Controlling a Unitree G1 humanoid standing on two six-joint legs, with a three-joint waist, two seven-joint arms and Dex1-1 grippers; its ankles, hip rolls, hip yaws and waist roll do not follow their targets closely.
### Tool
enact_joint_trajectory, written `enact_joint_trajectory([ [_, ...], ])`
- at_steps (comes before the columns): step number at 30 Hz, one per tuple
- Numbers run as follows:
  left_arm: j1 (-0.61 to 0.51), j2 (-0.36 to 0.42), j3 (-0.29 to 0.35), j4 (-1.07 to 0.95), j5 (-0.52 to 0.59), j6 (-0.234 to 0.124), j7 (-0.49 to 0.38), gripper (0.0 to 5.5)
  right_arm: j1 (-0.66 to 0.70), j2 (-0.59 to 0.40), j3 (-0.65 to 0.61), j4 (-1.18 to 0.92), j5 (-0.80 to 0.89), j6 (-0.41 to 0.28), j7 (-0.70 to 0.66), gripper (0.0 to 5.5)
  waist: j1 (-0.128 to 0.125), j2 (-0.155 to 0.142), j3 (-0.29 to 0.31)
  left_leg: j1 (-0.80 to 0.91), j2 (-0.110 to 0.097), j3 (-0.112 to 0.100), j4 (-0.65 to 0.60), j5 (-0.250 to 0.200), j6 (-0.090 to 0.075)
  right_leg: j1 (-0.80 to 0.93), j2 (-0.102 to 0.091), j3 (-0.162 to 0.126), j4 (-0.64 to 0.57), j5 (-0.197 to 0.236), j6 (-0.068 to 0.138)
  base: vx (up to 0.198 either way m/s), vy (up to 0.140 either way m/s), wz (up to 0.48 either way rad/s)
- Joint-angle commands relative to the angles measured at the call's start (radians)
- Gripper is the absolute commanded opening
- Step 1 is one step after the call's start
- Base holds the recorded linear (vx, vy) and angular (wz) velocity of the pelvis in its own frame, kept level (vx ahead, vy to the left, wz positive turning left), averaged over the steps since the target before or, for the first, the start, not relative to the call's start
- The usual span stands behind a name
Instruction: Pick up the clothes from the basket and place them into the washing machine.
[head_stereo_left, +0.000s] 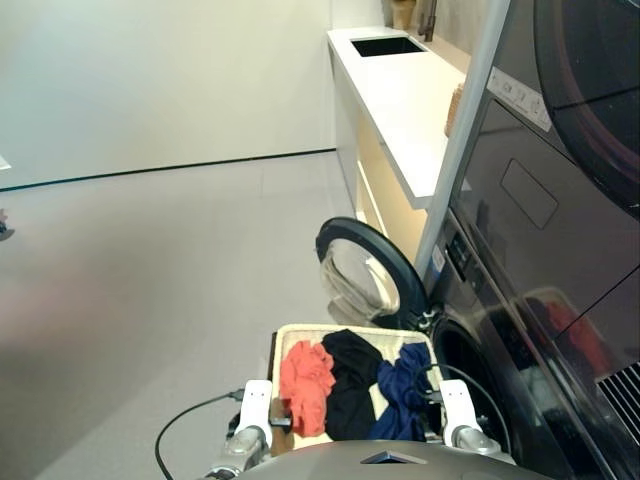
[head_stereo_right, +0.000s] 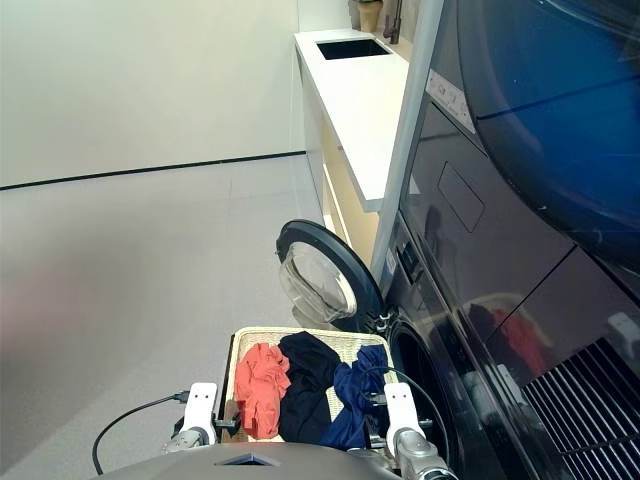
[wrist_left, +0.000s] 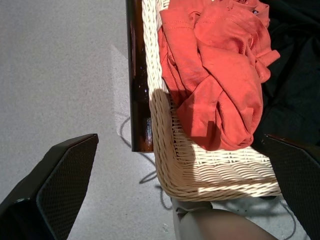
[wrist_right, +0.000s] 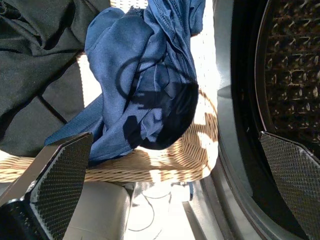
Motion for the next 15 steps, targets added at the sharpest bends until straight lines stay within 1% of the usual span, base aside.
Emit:
enact_joint_trajectory([
  [1,-0.075,0.033,0.014,0.012,0.028,-0.036,0.005,5.5,-0.102,0.047,0.009,0.006,0.005,-0.041,-0.003,5.5,-0.029,-0.096,0.014,0.054,-0.083,0.007,0.007,-0.075,0.025,0.097,-0.052,0.053,-0.142,0.019,0.123,0.0,0.0,0.0],
  [7,-0.081,0.034,0.017,0.022,0.038,-0.031,0.015,5.5,-0.108,0.051,0.011,0.007,0.008,-0.039,-0.006,5.5,-0.03,-0.094,0.017,0.05,-0.083,0.005,0.006,-0.074,0.025,0.091,-0.053,0.054,-0.142,0.02,0.123,0.0,0.0,0.0],
  [15,-0.082,0.028,0.017,0.039,0.041,-0.022,0.017,5.5,-0.11,0.049,0.01,0.012,0.007,-0.036,-0.004,5.5,-0.031,-0.094,0.015,0.051,-0.084,0.009,0.005,-0.076,0.026,0.091,-0.053,0.054,-0.142,0.019,0.123,0.0,0.0,0.0],
])
